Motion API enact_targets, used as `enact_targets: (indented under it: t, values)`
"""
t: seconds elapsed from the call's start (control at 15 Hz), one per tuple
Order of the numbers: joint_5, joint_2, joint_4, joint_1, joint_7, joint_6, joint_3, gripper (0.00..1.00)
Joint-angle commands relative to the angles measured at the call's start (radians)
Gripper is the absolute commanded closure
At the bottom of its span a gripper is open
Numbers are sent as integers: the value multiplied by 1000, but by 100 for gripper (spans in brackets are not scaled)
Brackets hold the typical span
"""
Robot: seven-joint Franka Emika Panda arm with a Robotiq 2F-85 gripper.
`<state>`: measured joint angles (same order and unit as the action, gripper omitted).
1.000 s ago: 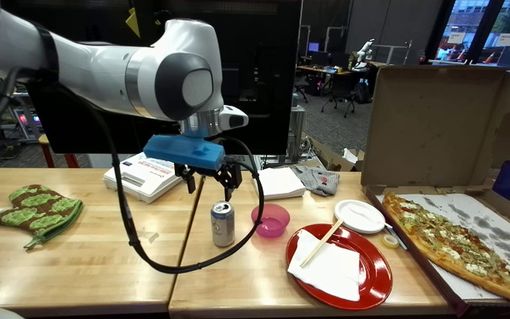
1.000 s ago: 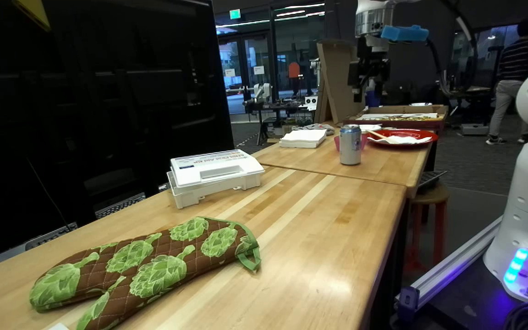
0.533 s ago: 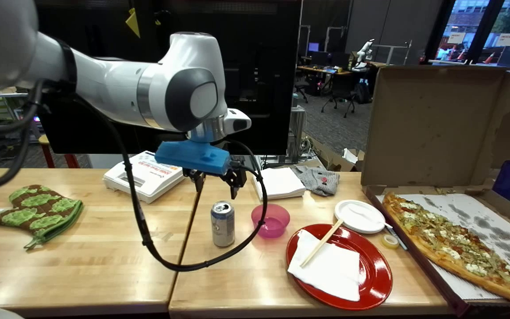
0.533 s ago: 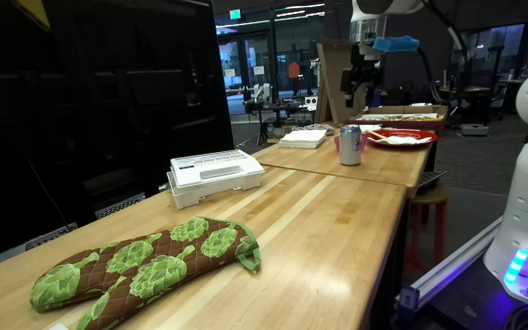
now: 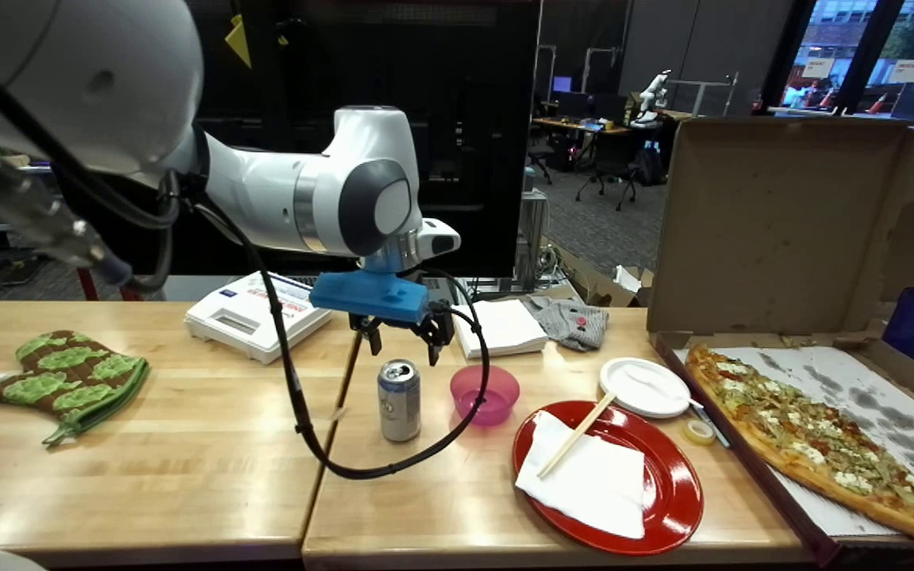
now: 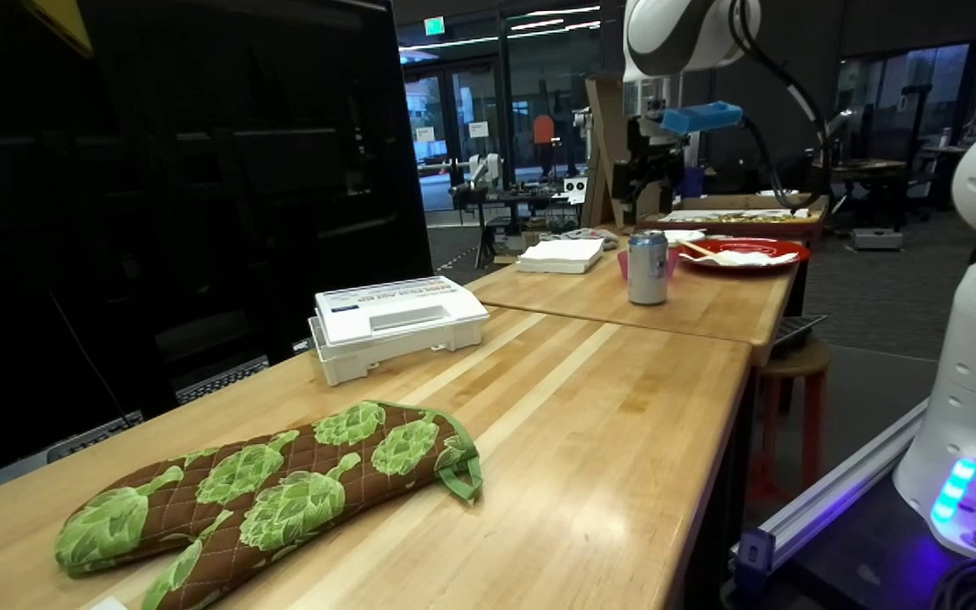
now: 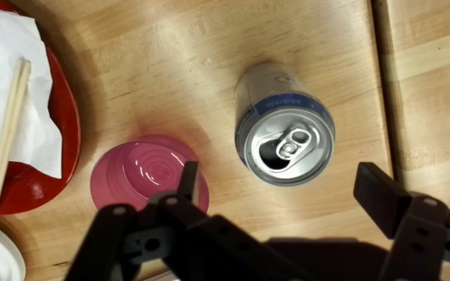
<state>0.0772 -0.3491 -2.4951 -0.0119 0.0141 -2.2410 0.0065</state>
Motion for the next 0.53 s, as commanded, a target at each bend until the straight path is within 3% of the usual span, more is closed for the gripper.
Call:
enact_targets:
  t: [0.0,0.47]
  values:
    - [11,67,59,-6,-22,27,4,0]
    - [-34,120,93,0,28,73,-21,0]
